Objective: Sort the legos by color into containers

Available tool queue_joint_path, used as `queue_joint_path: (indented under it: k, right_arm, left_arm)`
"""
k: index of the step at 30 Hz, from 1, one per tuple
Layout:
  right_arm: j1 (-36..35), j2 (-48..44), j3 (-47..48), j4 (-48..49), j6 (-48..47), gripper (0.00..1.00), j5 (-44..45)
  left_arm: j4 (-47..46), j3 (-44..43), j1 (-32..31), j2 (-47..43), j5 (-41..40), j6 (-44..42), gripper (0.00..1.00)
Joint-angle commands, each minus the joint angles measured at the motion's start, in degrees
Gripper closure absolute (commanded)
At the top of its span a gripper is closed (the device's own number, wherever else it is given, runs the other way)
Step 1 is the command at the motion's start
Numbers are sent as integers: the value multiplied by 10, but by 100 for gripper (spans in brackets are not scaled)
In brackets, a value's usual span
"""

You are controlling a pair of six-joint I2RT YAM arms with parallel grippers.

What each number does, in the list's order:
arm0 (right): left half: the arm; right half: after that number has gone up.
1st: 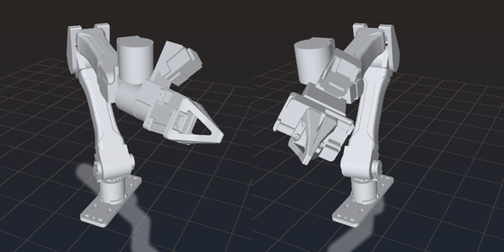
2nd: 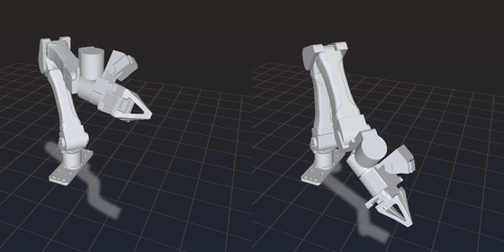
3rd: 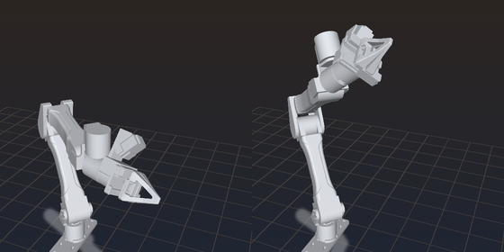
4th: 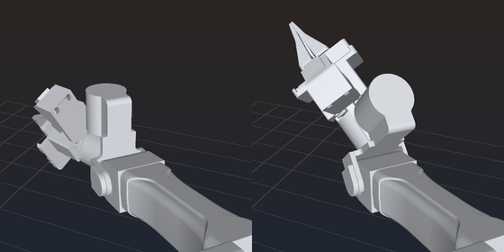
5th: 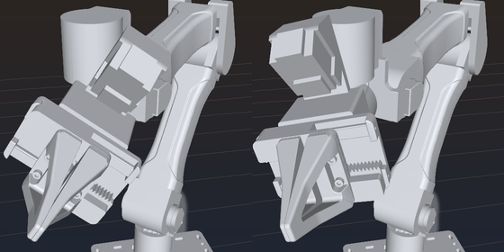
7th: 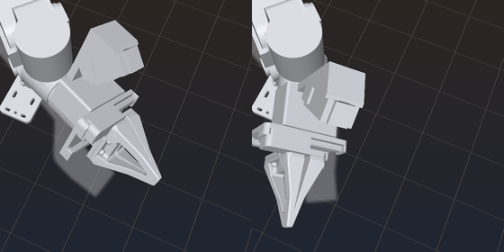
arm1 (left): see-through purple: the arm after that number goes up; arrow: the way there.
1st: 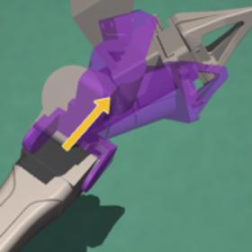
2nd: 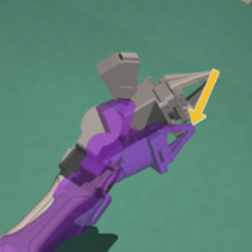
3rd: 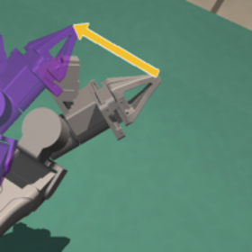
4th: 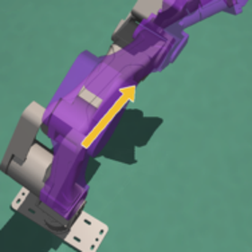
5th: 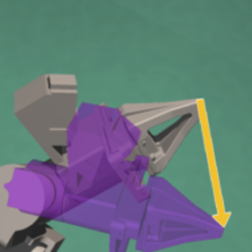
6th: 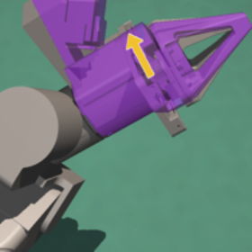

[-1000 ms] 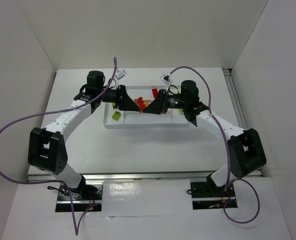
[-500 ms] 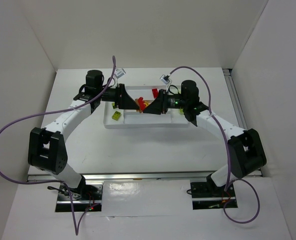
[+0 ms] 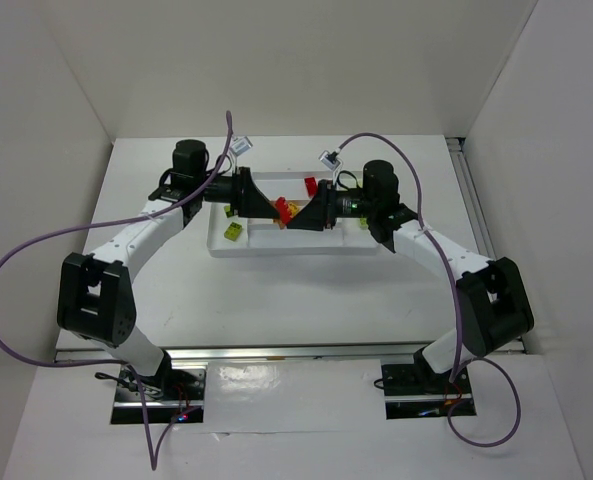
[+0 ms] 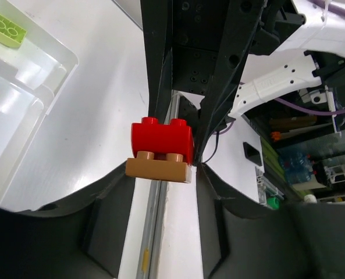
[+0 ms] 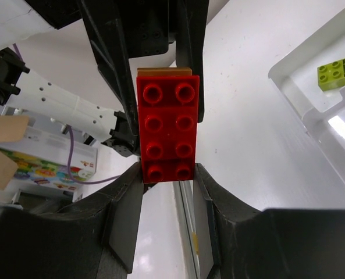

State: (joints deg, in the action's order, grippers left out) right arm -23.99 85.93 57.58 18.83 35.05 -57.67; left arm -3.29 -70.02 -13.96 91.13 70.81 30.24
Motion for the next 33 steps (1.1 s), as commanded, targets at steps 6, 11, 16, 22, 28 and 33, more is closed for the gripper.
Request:
queue_joint_path:
  k: [6,11,16,22,28,33]
  right_arm:
    - [3,-16,2,26,5,90,-3]
    - [20,-31,-11,14,0,93,32]
    - [45,-52,-18,14,12,93,38]
    - [56,-47,-12,-8,1,93,62]
    - [56,6,82,-136,-57,89,215]
    - [31,132,208,-225,-95,91,394]
  left_arm:
    - [-16,2,2,4,14,-12,100]
    - [4,2,8,-3,3,-24,100]
    - [-8,16,25,-14,3,-13,100]
    - [-1,22,31,-14,-3,-19,100]
    - [78,10,31,-2,-88,-29,100]
    - [218,-33,31,26,-317,-36,100]
